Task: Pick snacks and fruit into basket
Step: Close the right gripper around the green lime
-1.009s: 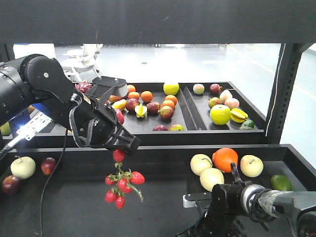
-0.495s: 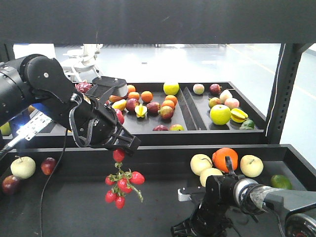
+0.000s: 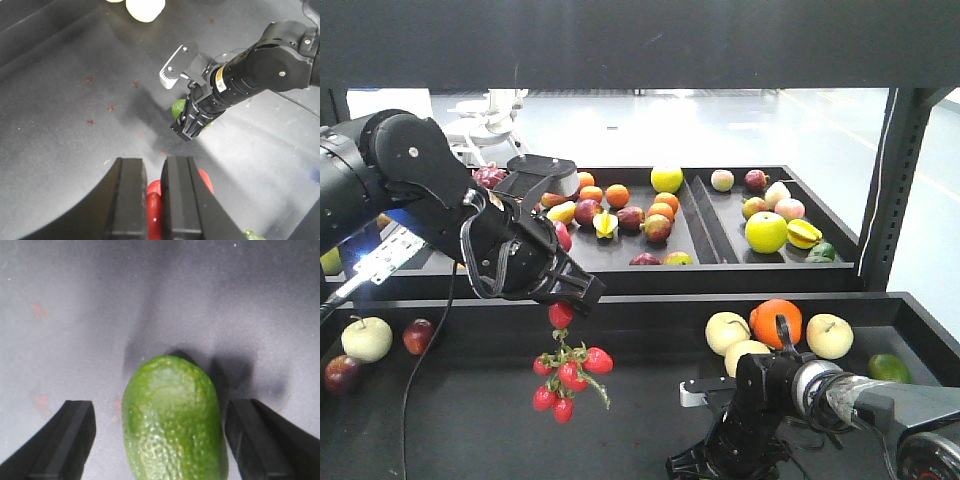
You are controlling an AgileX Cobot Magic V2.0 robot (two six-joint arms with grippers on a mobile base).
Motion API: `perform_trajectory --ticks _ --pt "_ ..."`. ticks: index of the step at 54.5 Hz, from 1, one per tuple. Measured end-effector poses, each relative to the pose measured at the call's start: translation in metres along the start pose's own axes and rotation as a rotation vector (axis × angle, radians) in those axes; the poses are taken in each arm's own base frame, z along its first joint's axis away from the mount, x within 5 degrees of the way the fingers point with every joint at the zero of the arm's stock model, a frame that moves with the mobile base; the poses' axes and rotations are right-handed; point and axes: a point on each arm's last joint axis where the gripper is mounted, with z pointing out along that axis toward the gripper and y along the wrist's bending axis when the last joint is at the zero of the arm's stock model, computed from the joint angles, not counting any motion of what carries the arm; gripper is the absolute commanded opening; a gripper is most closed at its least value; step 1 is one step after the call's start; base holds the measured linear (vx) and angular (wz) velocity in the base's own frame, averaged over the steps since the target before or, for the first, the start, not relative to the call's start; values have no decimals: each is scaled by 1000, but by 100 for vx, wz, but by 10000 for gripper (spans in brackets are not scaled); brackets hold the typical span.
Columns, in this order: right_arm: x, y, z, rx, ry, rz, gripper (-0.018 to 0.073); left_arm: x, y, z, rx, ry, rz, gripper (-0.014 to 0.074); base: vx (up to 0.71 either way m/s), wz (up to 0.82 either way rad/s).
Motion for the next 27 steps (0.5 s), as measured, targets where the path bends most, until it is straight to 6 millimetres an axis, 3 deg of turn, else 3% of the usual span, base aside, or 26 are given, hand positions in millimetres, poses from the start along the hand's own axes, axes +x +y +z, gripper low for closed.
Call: perform_trajectory --ticks 17,27 --pt "7 -2 14 3 57 1 518 0 0 0 0 0 0 -6 0 0" --pt "8 -2 15 3 63 2 406 0 0 0 0 0 0 -6 0 0"
